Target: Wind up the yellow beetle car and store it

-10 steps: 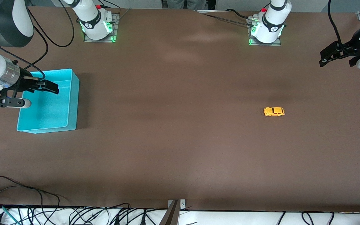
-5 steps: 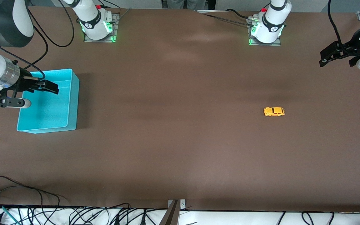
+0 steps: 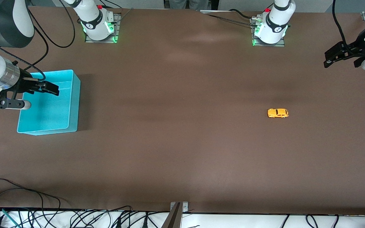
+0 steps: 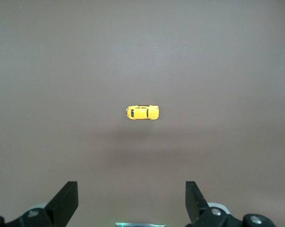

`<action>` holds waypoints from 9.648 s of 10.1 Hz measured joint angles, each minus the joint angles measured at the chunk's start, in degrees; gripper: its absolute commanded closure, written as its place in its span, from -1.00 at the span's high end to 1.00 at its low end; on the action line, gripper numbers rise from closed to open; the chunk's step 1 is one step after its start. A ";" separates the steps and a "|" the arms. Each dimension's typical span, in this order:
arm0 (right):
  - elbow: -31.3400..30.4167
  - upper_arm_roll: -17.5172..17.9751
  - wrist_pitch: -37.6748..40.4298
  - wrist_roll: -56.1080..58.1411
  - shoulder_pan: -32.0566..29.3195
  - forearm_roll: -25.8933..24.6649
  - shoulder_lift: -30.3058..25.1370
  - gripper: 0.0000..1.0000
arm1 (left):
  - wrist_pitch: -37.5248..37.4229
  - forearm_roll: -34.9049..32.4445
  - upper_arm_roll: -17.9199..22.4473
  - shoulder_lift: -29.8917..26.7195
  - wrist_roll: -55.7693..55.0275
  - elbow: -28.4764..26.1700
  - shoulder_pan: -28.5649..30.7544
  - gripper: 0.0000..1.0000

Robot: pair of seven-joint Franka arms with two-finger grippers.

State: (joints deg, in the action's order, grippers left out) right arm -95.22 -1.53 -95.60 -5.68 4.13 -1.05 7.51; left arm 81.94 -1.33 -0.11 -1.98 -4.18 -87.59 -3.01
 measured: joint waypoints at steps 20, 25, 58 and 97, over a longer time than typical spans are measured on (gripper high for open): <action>1.52 0.41 -0.40 -6.31 -0.15 -1.69 -0.02 1.00 | -0.18 0.00 0.03 0.01 0.00 0.00 0.00 1.00; 2.31 0.38 -0.52 -6.26 -0.19 -1.67 0.24 1.00 | -0.18 0.00 0.03 0.01 0.00 0.00 0.00 1.00; 4.99 0.38 -0.34 -5.43 -0.20 -0.62 0.46 1.00 | 48.54 -1.68 0.96 5.06 0.05 -39.83 4.18 1.00; 4.99 0.24 -0.28 -5.31 -0.86 -0.62 0.47 1.00 | 69.84 -2.09 2.70 22.27 93.75 -45.34 1.92 -1.00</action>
State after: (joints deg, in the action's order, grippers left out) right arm -90.23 -1.29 -95.88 -10.99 3.27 -1.67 7.97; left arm 151.78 -3.42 2.59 20.29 89.56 -132.93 -1.09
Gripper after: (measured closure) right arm 0.000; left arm 0.551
